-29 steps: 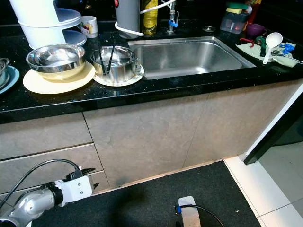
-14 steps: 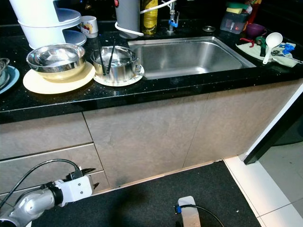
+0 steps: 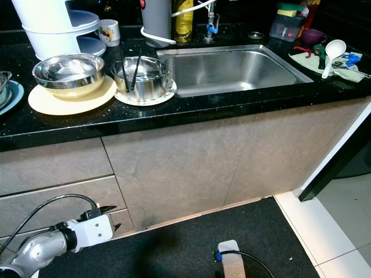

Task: Kitchen organization

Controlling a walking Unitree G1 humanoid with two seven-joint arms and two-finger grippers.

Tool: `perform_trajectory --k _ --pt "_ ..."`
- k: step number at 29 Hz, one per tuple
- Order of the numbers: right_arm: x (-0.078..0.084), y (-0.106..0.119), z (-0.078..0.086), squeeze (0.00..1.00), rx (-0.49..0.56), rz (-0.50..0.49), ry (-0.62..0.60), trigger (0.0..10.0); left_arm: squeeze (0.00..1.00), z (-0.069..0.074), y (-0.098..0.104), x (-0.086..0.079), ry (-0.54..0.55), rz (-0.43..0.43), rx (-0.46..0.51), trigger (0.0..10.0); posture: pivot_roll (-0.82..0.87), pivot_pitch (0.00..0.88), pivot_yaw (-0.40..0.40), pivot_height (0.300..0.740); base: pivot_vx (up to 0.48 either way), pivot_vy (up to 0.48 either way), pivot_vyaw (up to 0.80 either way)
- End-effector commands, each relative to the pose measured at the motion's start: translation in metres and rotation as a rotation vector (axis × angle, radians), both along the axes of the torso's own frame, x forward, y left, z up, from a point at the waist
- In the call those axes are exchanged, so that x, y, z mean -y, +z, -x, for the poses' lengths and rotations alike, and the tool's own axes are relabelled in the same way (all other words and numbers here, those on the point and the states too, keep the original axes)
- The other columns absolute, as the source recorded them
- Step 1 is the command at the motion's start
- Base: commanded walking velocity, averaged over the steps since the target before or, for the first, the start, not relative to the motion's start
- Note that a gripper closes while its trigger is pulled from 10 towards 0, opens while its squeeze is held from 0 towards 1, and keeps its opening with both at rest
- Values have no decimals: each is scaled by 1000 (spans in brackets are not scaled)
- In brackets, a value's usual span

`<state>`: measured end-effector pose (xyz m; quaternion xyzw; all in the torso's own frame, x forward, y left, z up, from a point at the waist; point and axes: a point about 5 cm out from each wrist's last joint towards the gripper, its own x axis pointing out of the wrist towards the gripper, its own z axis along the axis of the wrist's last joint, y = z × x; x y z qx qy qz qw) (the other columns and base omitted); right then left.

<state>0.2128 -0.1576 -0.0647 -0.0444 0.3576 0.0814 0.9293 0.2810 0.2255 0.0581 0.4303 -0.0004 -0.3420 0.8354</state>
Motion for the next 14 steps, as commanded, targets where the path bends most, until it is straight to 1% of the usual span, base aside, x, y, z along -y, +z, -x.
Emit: perform_trajectory --k 1,6,14 --pt "0 -4 6 0 -22 -4 -10 10000 0 3 -6 1 -8 -16 -30 10000 -51 158 -56 740 0 0 0" --pt "-1 -3 4 0 -17 -7 -20 10000 0 2 -5 0 -5 -18 -32 10000 -49 153 -47 740 0 0 0" --pt "1 -3 3 0 -18 -4 -19 10000 0 1 -5 0 -1 -20 -33 10000 -49 152 -56 740 0 0 0"
